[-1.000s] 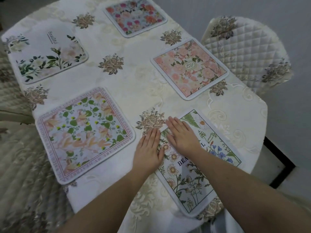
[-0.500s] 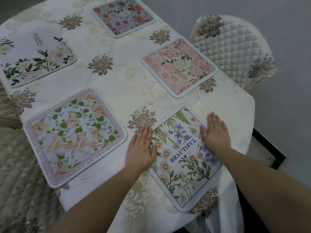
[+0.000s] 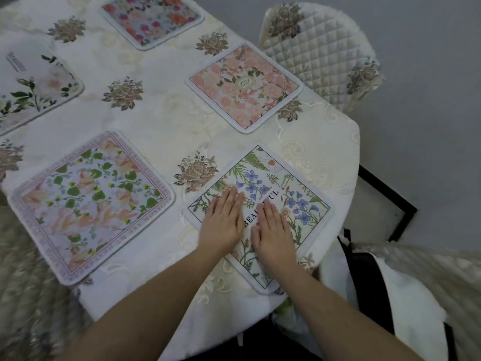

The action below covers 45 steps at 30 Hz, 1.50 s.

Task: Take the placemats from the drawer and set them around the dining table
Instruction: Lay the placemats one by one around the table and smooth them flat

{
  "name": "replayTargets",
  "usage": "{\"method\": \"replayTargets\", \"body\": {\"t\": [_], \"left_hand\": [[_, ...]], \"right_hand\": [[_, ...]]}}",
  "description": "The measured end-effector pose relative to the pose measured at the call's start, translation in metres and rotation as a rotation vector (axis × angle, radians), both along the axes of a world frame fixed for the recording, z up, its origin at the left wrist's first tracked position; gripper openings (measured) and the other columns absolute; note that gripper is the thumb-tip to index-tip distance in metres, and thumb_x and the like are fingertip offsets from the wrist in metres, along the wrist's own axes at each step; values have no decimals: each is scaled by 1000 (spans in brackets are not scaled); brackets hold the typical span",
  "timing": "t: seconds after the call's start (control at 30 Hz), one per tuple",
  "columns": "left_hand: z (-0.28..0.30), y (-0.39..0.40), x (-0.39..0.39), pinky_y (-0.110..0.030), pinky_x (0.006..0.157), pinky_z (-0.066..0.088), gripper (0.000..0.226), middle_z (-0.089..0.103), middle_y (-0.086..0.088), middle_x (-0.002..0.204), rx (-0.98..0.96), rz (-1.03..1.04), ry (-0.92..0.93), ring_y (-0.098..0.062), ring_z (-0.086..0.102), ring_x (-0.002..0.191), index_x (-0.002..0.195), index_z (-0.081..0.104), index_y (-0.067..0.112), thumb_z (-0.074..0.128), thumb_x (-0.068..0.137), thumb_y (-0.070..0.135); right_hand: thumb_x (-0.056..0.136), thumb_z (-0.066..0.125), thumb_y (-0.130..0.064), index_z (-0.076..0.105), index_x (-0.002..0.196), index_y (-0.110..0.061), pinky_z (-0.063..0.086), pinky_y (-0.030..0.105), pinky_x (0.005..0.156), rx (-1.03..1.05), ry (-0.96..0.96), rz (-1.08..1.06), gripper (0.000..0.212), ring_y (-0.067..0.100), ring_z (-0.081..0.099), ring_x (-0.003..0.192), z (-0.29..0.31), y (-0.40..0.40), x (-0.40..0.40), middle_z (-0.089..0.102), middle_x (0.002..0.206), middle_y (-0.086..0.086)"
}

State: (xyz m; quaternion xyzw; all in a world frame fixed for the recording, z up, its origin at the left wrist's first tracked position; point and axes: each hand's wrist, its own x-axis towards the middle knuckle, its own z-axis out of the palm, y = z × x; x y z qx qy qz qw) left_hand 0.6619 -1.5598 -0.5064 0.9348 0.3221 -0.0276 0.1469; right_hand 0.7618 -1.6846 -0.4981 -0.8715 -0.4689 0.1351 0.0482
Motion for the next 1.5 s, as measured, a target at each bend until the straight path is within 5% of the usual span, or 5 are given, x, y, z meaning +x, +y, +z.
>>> {"method": "replayTargets", "body": {"t": [0.57,0.8,1.13,1.33,1.5], "left_hand": [[12,70,-50,-38,121,-5,71,-8,5,164,39,-82,172,-13,-9,150,155,-10,25,-1,95,62],[49,55,-35,-52,120,1,70,-2,-5,165,62,-52,414,-22,0,152,157,0,15,16,101,54],[109,4,-54,-40,116,21,72,32,-1,158,-1,-124,143,-19,28,145,152,27,22,11,94,60],[139,-25,-78,-44,117,22,94,27,4,160,19,-37,167,-16,21,148,151,31,27,-10,76,67],[160,-50,-95,-43,118,20,84,24,6,161,32,98,169,-15,17,149,151,28,30,-4,83,69]], "right_hand": [[99,15,-61,-2,157,-16,2,37,121,-187,-3,-180,76,16,-4,151,17,-74,68,-6,165,2],[100,29,-54,28,150,-9,30,42,112,-372,32,-136,67,27,34,141,62,-50,61,28,158,13],[101,27,-54,33,150,-21,31,41,111,-212,32,17,60,23,37,139,115,-43,11,38,154,4],[92,9,-62,34,150,-23,33,38,111,-151,35,130,74,20,40,138,141,-54,0,39,154,1],[101,23,-53,28,153,-23,25,40,114,-139,8,221,60,22,34,142,150,-60,0,33,157,2]]}}
